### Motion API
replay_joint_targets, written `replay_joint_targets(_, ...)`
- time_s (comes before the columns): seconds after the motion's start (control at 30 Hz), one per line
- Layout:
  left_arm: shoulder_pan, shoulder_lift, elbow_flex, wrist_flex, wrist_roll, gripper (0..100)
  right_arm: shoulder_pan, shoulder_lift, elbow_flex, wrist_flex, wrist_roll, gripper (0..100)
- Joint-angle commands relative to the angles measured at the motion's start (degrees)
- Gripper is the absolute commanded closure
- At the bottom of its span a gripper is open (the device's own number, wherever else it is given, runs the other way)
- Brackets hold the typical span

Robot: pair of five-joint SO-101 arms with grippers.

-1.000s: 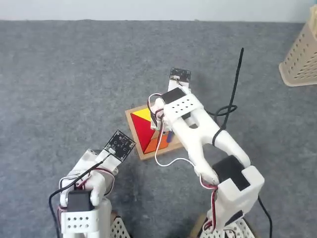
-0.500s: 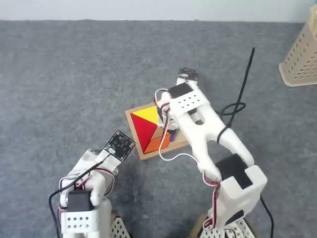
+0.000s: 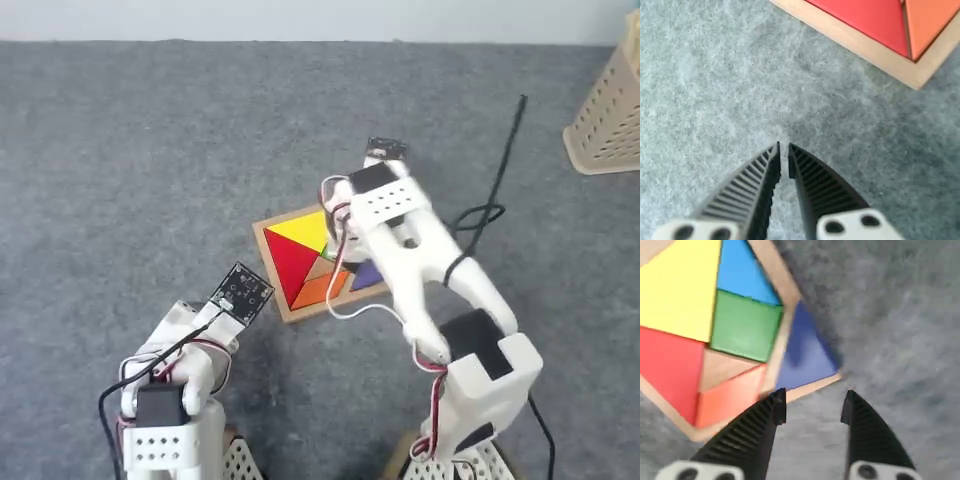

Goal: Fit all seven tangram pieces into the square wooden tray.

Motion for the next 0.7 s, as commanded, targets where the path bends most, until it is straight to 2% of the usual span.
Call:
replay_joint_targets(0.0, 0.00, -0.97, -0.57, 0.00, -0.09, 98, 4.44, -5.41, -3.16, -0.40, 18.46, 96.1)
replay_joint_targets(0.03, 0.00, -0.97, -0.57, 0.00, -0.09, 98, 5.41, -5.93, -2.99, -1.63, 22.59, 99.8)
replay_joint_targets(0.1, 0.00, -0.97, -0.57, 0.00, -0.09, 98, 6.99, -6.11, -1.85, -3.03, 27.08, 97.4)
replay_joint_targets(0.33, 0.00, -0.97, -0.57, 0.09, -0.09, 98, 7.78, -5.85, 7.12, -15.34, 27.08, 99.3)
replay_joint_targets(0.67, -0.09, -0.97, -0.57, 0.09, -0.09, 98, 2.07, -5.85, 10.55, -16.84, 27.16, 99.3)
